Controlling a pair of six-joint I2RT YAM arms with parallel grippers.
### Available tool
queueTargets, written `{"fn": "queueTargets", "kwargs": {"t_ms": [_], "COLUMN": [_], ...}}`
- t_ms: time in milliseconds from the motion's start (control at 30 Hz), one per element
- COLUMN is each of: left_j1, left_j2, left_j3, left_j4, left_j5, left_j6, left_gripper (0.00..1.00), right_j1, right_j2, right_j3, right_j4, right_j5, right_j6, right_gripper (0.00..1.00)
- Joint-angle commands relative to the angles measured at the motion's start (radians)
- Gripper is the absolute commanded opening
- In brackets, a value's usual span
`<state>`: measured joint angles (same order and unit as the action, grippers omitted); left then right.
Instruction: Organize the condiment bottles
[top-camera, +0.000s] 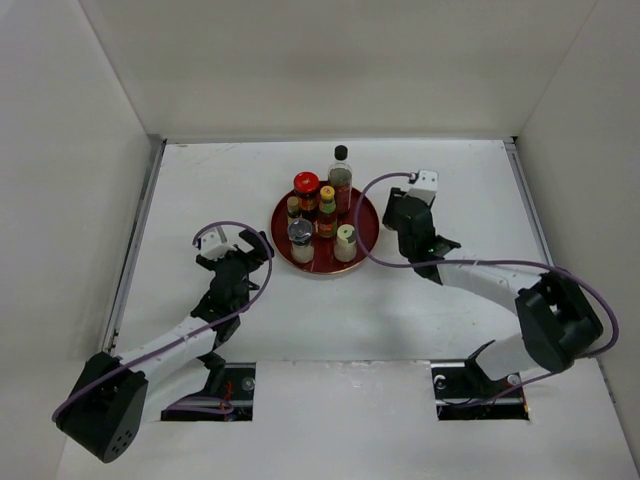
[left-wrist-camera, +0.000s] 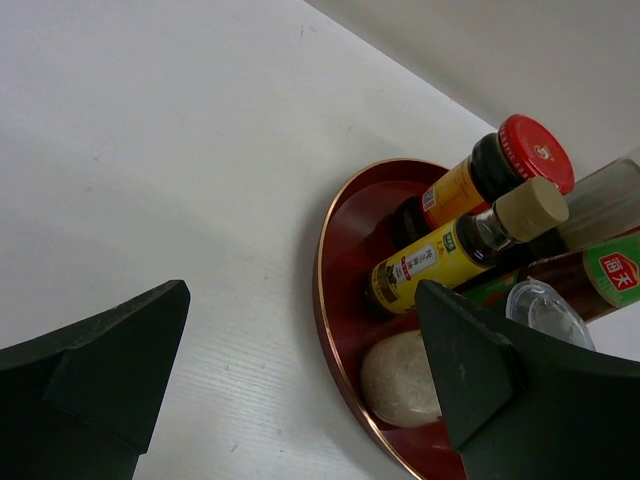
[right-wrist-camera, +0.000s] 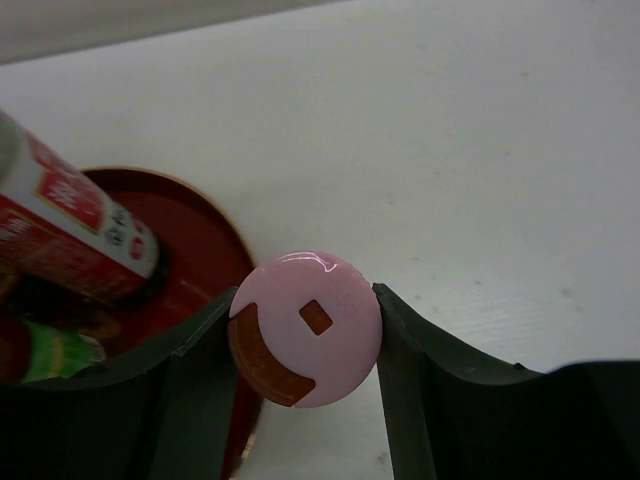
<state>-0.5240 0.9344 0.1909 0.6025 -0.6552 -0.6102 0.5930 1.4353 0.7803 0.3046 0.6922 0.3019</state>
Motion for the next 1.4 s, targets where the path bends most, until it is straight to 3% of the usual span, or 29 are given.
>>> {"fn": "queueTargets", "kwargs": {"t_ms": [0,300,533,733,1033,1367], "left_j1": [0.003,0.011,0.002,-0.001,0.002,-0.004], "left_j2": [0.006,0.003,0.046,0.06,0.047,0.066], "left_j3": [0.016,0.013,0.033,0.053,0.067,0.105], "left_j4": [0.043,0.042,0.037,0.013,-0.015,-0.055], "left_j5": [0.002,-0.011,-0.017,-0.011,-0.012,0.006], "left_j6": [-0.008,-0.008,-0.013,-0.017,-0.026,-0.026], "left_gripper": [1.0,1.0,1.0,1.0,1.0,1.0], "right_j1": [0.006,0.026,0.044,0.052,0.055,0.012], "right_j2": [0.071,0.29,0.37,0.389,0.254,-0.107], "right_j3": [0.101,0.292,0.321,0.307,0.254,-0.025], "right_j4": [0.148,0.154,0.137,0.119,0.068,0.073], "right_j5": [-0.097,-0.214,-0.218,-0.211,-0.174,-0.042], "right_j6": [-0.026,-0.03,-0.017,0.009,0.028,0.17], "right_gripper": [0.51,0.53,0.56,0.66,1.0,1.0]}}
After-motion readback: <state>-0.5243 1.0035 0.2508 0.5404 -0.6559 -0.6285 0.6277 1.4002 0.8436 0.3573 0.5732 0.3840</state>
